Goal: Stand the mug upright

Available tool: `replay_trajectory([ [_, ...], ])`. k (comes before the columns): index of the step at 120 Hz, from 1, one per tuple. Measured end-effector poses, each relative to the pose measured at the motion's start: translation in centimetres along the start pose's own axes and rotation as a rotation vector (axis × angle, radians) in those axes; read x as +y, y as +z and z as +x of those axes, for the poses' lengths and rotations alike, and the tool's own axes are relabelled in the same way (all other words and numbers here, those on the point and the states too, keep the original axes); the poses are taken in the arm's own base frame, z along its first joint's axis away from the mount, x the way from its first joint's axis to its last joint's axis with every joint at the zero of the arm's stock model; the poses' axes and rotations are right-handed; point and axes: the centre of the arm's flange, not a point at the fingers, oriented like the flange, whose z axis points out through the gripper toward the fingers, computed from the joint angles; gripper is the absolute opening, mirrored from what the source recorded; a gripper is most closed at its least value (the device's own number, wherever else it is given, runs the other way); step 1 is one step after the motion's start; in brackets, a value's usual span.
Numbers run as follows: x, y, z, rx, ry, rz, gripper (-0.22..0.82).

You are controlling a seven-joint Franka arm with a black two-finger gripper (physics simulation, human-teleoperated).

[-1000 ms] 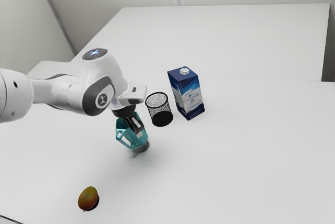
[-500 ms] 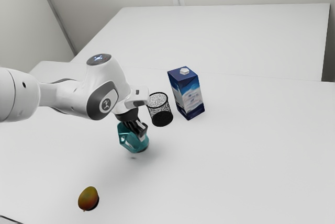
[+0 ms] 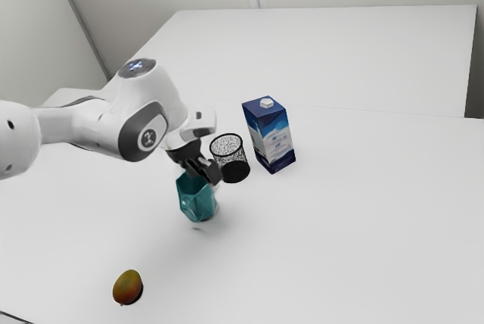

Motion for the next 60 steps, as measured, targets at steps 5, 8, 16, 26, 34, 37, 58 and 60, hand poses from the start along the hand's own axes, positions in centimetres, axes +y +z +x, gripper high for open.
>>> replay_trajectory([
  [5,0.1,-1.1,0.6,0.005,0.002,0.003,0.49],
  [8,-0.1,-1.7,1.0,0.006,-0.001,0.004,0.51],
  [16,-1.2,-4.4,2.6,0.020,-0.022,0.011,0.53],
  [26,-2.6,-7.3,4.3,0.017,-0.054,0.017,0.56],
  [34,-3.8,-9.7,5.5,0.012,-0.083,0.018,0.57],
  [37,-4.2,-10.9,5.8,0.012,-0.094,0.019,0.57],
  [58,-7.3,-18.2,8.0,-0.006,-0.167,0.013,0.59],
  [60,-7.5,-18.6,8.0,-0.012,-0.174,0.013,0.59],
])
